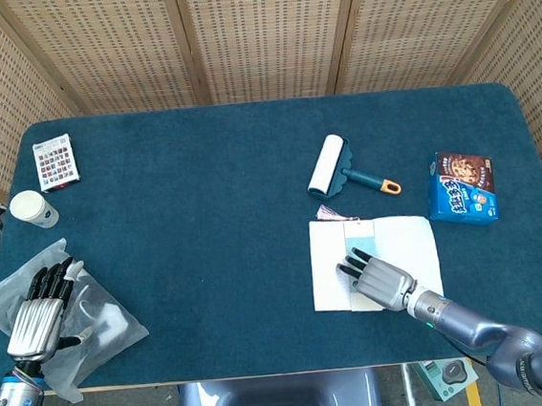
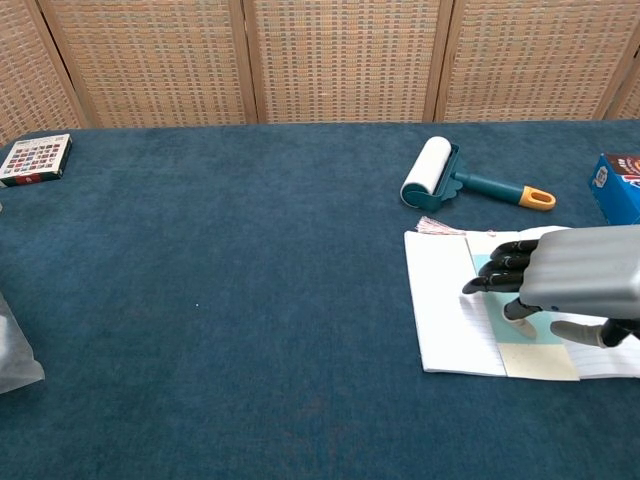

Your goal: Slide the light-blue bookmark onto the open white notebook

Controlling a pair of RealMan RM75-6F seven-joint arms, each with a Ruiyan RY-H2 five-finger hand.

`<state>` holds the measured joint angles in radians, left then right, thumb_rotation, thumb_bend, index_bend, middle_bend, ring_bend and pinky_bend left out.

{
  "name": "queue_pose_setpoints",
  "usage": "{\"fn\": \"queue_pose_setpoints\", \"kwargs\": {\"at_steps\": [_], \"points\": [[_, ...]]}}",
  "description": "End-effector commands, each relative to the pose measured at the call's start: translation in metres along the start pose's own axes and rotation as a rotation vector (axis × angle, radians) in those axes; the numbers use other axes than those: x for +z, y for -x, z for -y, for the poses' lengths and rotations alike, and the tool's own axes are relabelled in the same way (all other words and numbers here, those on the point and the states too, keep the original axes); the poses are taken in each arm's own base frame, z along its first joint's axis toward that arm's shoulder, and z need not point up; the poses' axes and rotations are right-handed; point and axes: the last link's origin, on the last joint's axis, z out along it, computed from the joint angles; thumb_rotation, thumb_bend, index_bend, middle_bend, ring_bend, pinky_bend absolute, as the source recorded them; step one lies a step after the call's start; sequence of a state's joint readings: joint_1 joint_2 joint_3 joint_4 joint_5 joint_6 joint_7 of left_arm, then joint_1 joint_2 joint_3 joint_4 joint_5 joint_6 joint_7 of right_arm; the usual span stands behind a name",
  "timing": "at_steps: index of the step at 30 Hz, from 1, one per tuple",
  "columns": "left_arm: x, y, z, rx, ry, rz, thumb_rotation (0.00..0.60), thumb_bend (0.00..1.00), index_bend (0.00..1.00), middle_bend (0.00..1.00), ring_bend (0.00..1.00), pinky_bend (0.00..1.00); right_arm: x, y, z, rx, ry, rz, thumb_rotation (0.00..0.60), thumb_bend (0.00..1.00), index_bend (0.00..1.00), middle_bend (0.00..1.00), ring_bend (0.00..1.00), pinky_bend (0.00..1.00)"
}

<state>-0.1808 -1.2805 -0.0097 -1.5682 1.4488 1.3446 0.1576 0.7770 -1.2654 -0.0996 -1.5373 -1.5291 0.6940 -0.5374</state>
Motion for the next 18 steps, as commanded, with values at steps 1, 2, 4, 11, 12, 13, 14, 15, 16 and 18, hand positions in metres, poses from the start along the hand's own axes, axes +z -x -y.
{"fn": "queue_pose_setpoints", "kwargs": {"at_steps": [1,2,4,11,12,13,14,15,16,18], "points": [[0.000,0.000,0.000,-0.001,0.000,-0.001,0.600,0.12,0.00,0.00,0.00,0.00,0.001,0.000,0.001,0.002,0.003,0.004,0.600,0.77,0.43,0.04,0.00,0.05],[0.000,0.000,0.000,-0.001,0.000,-0.001,0.600,0.12,0.00,0.00,0.00,0.00,0.001,0.000,0.001,0.002,0.005,0.005,0.600,0.77,0.43,0.04,0.00,0.05],[0.000,0.000,0.000,-0.001,-0.001,0.000,0.600,0.12,0.00,0.00,0.00,0.00,0.001,0.000,0.000,0.002,0.009,0.005,0.600,0.77,0.43,0.04,0.00,0.05],[0.000,-0.001,0.000,-0.001,0.000,-0.004,0.600,0.12,0.00,0.00,0.00,0.00,0.001,-0.004,-0.003,0.000,0.028,-0.002,0.600,0.76,0.41,0.04,0.00,0.05],[0.000,-0.001,0.000,-0.002,0.000,-0.005,0.600,0.12,0.00,0.00,0.00,0.00,0.001,-0.004,-0.003,-0.001,0.030,-0.003,0.600,0.76,0.40,0.04,0.00,0.05],[0.000,-0.001,0.000,-0.002,0.000,-0.006,0.600,0.12,0.00,0.00,0.00,0.00,0.001,-0.005,-0.004,-0.002,0.032,-0.005,0.600,0.75,0.39,0.03,0.00,0.05],[0.000,-0.001,0.000,-0.002,0.000,-0.006,0.600,0.12,0.00,0.00,0.00,0.00,0.001,-0.006,-0.005,-0.004,0.035,-0.007,0.600,0.75,0.38,0.03,0.00,0.05],[0.000,-0.002,0.000,-0.002,-0.001,-0.007,0.600,0.12,0.00,0.00,0.00,0.00,0.000,-0.007,-0.006,-0.010,0.040,-0.011,0.600,0.75,0.35,0.03,0.00,0.05],[0.000,-0.002,0.000,-0.003,-0.001,-0.007,0.600,0.12,0.00,0.00,0.00,0.00,0.000,-0.009,-0.007,-0.015,0.043,-0.014,0.600,0.75,0.33,0.02,0.00,0.05],[0.000,-0.003,0.000,-0.004,-0.002,-0.010,0.600,0.12,0.00,0.00,0.00,0.00,-0.001,-0.012,-0.009,-0.018,0.051,-0.021,0.600,0.74,0.31,0.02,0.00,0.05]]}}
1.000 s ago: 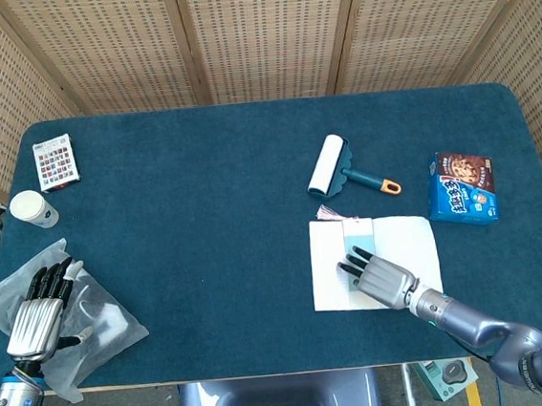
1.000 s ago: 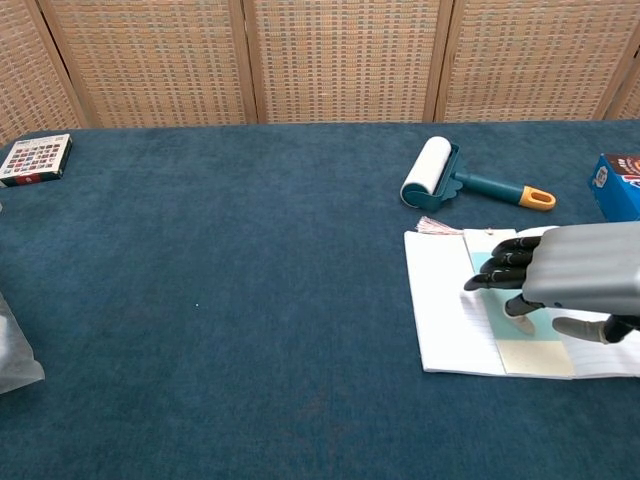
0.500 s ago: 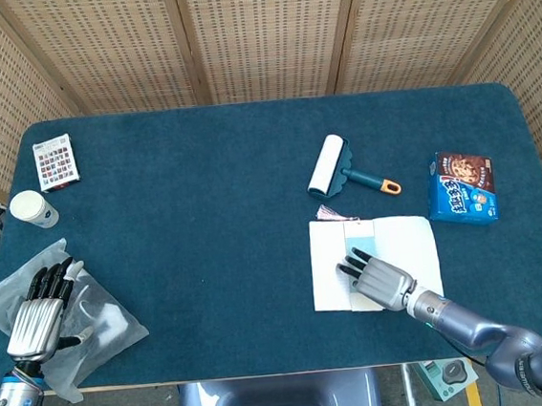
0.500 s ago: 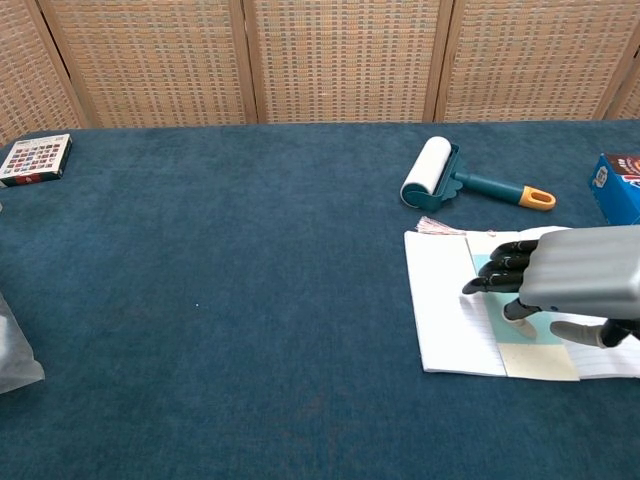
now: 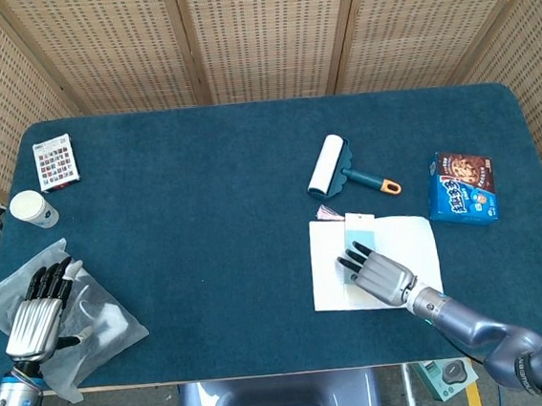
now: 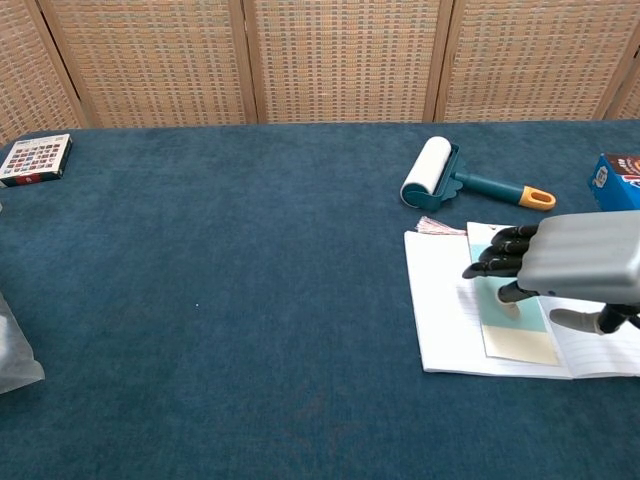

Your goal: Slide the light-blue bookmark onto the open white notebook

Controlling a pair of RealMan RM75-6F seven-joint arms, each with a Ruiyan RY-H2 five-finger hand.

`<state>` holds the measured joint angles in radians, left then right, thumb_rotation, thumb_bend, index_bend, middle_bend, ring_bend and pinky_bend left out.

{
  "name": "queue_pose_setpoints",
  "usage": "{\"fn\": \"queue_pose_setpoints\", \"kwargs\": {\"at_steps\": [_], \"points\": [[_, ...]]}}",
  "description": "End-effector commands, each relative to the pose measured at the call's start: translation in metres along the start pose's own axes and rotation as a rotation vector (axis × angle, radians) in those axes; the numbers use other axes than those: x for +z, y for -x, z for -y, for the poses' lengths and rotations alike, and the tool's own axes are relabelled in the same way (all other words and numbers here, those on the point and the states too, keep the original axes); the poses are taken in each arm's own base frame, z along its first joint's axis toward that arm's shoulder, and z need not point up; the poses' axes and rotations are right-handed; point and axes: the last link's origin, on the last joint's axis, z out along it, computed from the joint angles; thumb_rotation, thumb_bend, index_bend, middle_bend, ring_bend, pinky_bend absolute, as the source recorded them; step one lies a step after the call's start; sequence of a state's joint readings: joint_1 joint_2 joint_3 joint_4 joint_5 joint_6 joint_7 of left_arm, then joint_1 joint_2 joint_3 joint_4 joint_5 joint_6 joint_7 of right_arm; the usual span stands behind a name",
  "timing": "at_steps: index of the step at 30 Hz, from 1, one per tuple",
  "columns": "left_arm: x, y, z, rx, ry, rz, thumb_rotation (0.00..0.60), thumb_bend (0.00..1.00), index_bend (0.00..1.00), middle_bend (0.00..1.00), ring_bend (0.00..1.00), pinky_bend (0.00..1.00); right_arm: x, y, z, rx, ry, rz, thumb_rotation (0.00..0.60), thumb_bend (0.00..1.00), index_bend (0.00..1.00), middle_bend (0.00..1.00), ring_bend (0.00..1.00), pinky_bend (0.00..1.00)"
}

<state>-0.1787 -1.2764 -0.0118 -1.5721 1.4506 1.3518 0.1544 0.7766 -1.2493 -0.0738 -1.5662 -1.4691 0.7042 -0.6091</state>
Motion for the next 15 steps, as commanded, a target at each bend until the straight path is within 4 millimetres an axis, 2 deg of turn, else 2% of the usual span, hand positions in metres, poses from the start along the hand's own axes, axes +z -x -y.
{"fn": "queue_pose_setpoints", "kwargs": {"at_steps": [1,6,15], "points": [[-0.0001,-0.0013,0.0000,-0.002,0.000,-0.005,0.600,0.12,0.00,0.00,0.00,0.00,-0.0019,-0.0068,-0.0056,-0.007,0.019,-0.017,0.600,0.73,0.30,0.01,0.00,0.05],[-0.0007,-0.0030,0.0004,-0.005,0.000,-0.012,0.600,0.12,0.00,0.00,0.00,0.00,-0.0072,-0.0131,-0.0110,-0.005,0.037,-0.017,0.600,0.70,0.29,0.00,0.00,0.05],[-0.0017,-0.0029,0.0005,-0.004,0.001,-0.011,0.600,0.12,0.00,0.00,0.00,0.00,-0.0029,-0.0049,-0.0102,-0.006,0.065,0.002,0.600,0.71,0.29,0.00,0.00,0.04]]}}
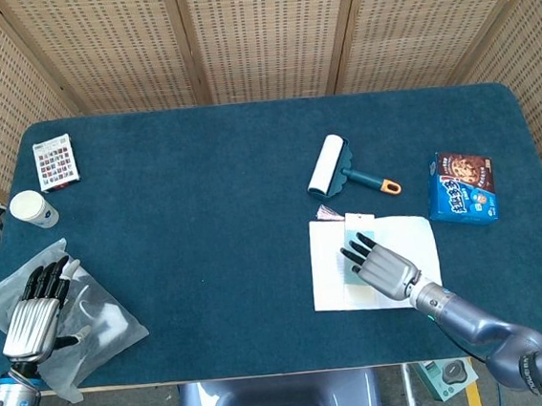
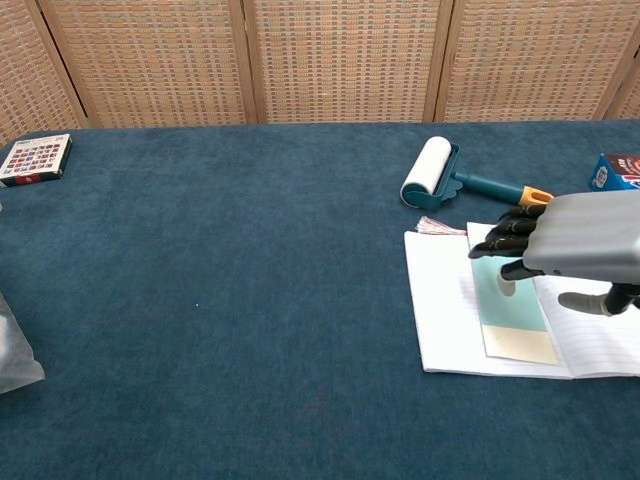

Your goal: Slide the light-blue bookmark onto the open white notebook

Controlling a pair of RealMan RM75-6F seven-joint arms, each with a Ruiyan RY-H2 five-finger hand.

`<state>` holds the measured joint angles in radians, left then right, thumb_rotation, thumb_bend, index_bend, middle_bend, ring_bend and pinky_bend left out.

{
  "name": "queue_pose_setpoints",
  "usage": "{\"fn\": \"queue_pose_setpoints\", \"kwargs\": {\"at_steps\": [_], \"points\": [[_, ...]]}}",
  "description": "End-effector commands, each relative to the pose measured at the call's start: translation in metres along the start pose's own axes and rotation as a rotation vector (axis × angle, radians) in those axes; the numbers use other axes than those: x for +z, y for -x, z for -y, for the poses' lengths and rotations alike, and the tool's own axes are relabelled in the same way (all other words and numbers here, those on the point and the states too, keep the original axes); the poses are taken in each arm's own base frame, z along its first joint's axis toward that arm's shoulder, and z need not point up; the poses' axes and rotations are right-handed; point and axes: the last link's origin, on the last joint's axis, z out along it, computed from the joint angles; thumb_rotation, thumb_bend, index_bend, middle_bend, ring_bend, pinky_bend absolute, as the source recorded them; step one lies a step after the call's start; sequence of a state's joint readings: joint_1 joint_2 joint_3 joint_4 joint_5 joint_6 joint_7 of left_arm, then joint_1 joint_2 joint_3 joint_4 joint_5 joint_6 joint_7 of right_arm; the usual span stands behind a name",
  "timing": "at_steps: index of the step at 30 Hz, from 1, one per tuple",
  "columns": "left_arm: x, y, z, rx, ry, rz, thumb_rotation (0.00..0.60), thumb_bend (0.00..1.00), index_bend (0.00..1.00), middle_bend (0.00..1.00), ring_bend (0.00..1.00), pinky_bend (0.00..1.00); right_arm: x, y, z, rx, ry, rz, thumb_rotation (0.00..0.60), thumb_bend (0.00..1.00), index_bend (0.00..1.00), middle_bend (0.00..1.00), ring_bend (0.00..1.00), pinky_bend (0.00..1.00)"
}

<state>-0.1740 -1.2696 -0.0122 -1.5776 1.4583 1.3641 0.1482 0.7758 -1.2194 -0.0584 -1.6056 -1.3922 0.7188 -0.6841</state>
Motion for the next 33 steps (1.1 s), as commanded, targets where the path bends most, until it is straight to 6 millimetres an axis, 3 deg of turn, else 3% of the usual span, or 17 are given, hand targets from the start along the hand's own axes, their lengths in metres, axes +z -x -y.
{"fn": "queue_pose_setpoints", "kwargs": {"at_steps": [1,33], "points": [[0.000,0.000,0.000,0.001,0.001,0.001,0.600,0.12,0.00,0.00,0.00,0.00,0.003,0.002,-0.002,0.002,0.023,-0.002,0.600,0.71,0.29,0.00,0.00,0.04],[0.000,0.001,-0.002,0.003,0.005,0.004,0.600,0.12,0.00,0.00,0.00,0.00,0.002,0.013,0.011,-0.001,0.008,0.018,0.600,0.71,0.30,0.00,0.00,0.03]]}}
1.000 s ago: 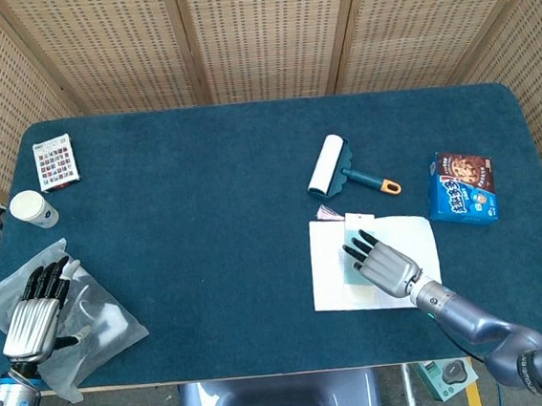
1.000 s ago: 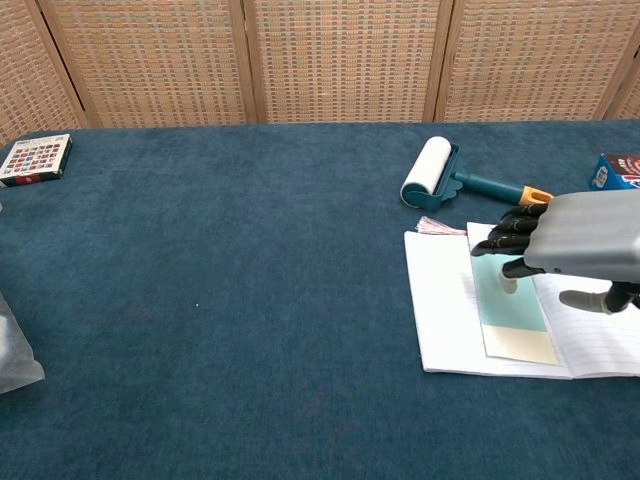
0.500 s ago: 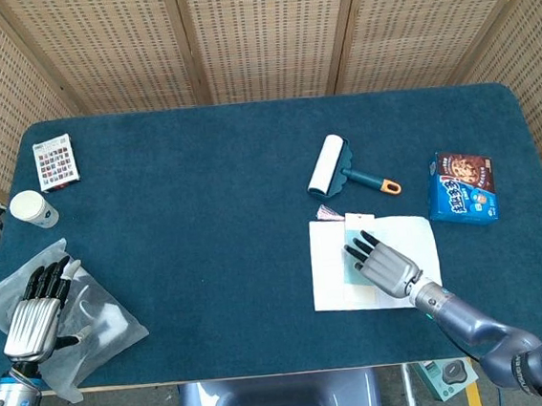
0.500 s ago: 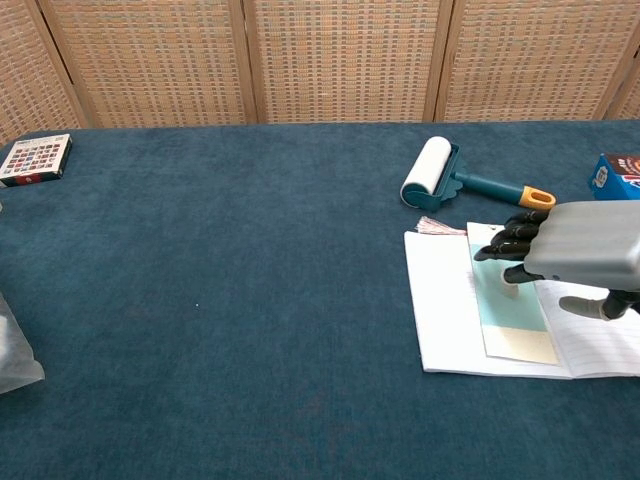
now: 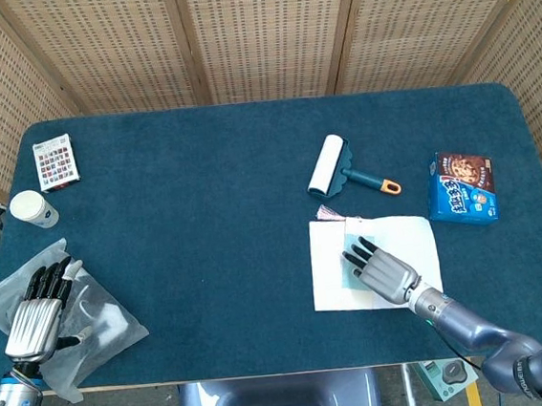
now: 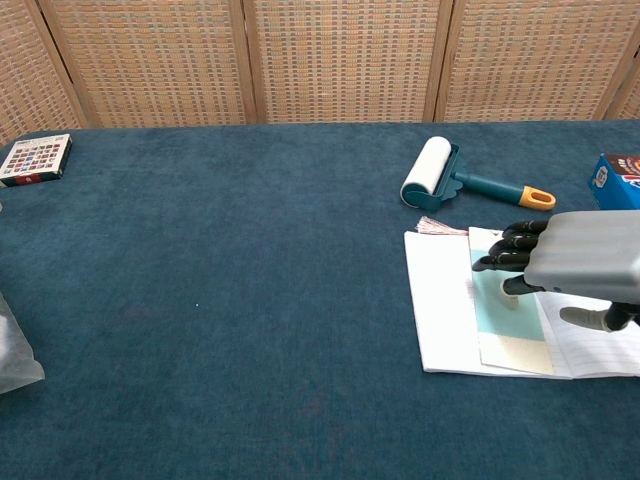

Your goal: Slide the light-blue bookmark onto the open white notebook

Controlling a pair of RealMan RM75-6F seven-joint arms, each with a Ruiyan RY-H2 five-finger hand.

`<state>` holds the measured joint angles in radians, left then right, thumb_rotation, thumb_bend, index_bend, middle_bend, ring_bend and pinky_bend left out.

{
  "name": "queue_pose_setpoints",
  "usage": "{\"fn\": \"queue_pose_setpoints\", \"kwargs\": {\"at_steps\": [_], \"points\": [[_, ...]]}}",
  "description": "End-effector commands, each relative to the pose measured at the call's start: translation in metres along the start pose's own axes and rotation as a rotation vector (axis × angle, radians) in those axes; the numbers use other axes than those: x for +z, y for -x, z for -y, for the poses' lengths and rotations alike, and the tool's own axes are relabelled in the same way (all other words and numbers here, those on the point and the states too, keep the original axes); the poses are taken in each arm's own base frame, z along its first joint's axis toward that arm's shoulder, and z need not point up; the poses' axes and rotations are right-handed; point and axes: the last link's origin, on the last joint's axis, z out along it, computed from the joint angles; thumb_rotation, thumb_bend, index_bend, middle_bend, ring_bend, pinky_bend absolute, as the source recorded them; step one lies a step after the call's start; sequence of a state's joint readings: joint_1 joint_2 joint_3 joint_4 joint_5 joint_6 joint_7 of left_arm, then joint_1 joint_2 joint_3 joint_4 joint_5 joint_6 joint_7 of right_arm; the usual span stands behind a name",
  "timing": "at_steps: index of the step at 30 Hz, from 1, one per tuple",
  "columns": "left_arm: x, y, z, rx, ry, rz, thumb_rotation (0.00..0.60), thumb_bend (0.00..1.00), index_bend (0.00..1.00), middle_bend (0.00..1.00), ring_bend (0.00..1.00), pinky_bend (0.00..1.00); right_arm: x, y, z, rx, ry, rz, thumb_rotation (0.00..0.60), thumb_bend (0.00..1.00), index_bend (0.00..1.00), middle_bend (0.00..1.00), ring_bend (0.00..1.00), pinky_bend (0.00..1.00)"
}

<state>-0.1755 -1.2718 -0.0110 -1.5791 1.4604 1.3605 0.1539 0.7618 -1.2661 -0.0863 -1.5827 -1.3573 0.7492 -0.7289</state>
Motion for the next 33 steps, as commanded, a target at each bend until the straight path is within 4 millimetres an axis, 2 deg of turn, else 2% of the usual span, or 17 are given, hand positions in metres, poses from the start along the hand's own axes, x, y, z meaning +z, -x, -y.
{"fn": "queue_pose_setpoints", "kwargs": {"at_steps": [1,25,33], "points": [[-0.0001,0.0000,0.0003,0.000,-0.001,0.000,0.600,0.12,0.00,0.00,0.00,0.00,-0.0003,0.0008,0.0001,-0.004,0.000,0.002,0.600,0.71,0.30,0.00,0.00,0.03],[-0.0005,0.0007,-0.0009,0.004,0.002,0.004,0.600,0.12,0.00,0.00,0.00,0.00,-0.0048,0.0060,-0.0032,-0.023,0.001,0.021,0.600,0.70,0.31,0.00,0.00,0.03],[-0.0001,-0.0001,-0.0003,0.001,0.001,0.000,0.600,0.12,0.00,0.00,0.00,0.00,-0.0036,0.0030,-0.0051,-0.027,0.008,0.011,0.600,0.68,0.28,0.00,0.00,0.03]]}}
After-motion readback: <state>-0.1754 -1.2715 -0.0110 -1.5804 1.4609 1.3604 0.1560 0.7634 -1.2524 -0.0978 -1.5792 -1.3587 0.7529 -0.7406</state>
